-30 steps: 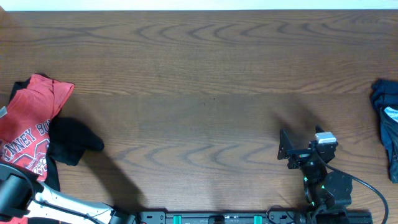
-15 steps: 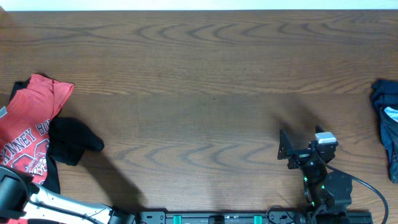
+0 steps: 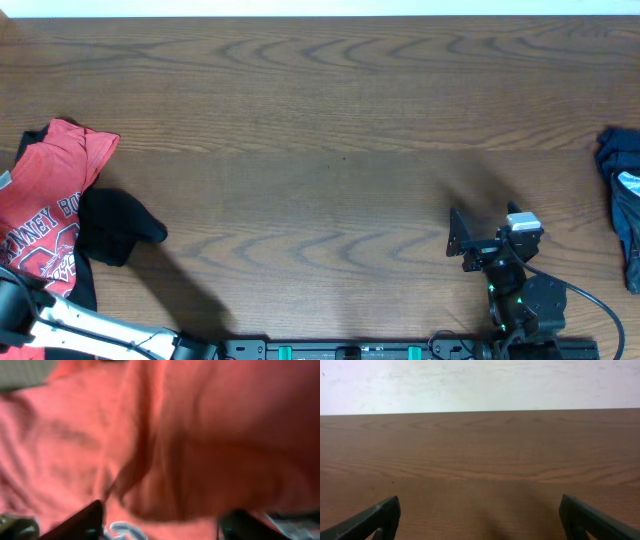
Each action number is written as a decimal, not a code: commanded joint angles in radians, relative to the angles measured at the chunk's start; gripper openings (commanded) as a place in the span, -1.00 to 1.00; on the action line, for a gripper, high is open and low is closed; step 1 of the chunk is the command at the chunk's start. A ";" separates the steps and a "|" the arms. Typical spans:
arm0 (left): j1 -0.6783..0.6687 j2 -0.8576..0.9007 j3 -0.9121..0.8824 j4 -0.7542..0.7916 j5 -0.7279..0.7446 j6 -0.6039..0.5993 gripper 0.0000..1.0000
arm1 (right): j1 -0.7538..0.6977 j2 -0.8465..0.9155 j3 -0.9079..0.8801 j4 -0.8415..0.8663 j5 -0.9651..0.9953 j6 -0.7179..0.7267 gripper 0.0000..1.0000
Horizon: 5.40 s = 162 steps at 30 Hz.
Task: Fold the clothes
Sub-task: 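Grasp the red-orange T-shirt with the left gripper, then lift the red-orange T-shirt off the black shirt with the left gripper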
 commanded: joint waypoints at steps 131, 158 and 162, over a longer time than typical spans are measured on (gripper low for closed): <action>-1.059 -0.013 0.052 0.012 0.235 0.058 -0.88 | 0.012 -0.004 -0.005 0.000 -0.003 -0.010 0.98; -1.280 -0.303 0.069 0.071 0.193 0.058 -0.88 | 0.012 -0.004 -0.005 0.000 -0.003 -0.010 0.98; -1.324 -0.295 0.069 0.077 0.190 0.045 -0.42 | 0.012 -0.004 -0.005 0.001 -0.003 -0.009 0.99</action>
